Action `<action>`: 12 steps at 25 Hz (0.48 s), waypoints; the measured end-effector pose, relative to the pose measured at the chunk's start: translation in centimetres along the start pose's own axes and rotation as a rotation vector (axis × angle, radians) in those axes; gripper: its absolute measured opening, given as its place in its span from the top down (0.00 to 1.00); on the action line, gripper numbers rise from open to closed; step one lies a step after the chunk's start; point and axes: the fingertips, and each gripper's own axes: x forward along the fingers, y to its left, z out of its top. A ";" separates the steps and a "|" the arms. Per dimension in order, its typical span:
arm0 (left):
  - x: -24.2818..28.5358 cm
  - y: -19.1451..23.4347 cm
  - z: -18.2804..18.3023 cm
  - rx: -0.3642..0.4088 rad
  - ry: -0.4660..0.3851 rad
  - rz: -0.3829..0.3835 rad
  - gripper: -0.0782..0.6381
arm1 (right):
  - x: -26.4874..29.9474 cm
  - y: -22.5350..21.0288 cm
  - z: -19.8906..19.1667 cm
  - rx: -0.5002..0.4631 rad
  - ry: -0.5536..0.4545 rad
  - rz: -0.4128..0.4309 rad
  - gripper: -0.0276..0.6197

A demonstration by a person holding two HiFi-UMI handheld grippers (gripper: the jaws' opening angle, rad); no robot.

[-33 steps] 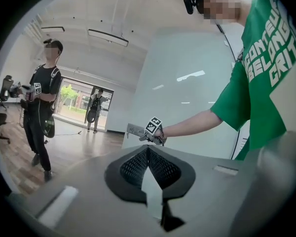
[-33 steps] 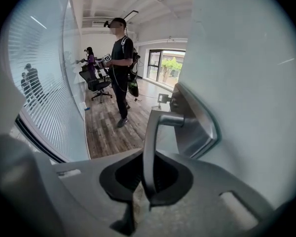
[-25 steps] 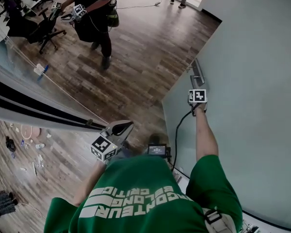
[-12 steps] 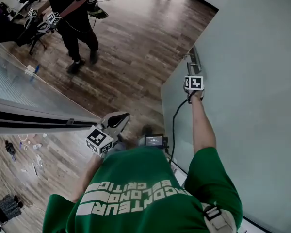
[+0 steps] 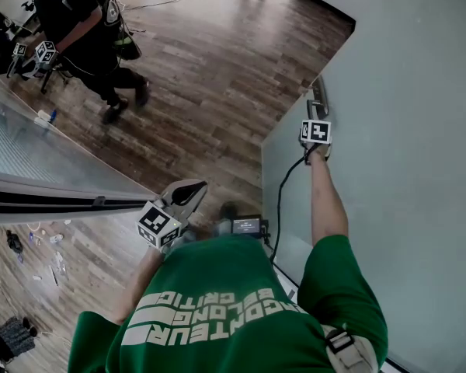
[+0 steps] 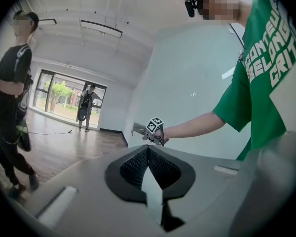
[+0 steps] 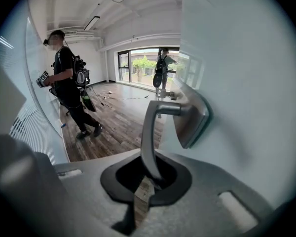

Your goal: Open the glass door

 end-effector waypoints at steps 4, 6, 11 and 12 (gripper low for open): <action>4.3 0.4 -0.7 -0.001 0.012 0.003 0.87 | 3.0 -4.4 -0.4 0.033 0.019 -0.017 0.97; 5.0 0.6 -0.5 0.000 0.012 0.001 0.87 | 3.3 -5.6 -0.5 0.047 0.027 -0.029 0.97; 6.2 0.4 -0.4 0.007 0.015 -0.005 0.87 | 3.5 -8.5 -0.8 0.075 0.031 -0.056 0.97; 6.4 0.4 -0.2 0.012 0.016 -0.006 0.87 | 3.5 -9.1 -0.7 0.081 0.032 -0.059 0.97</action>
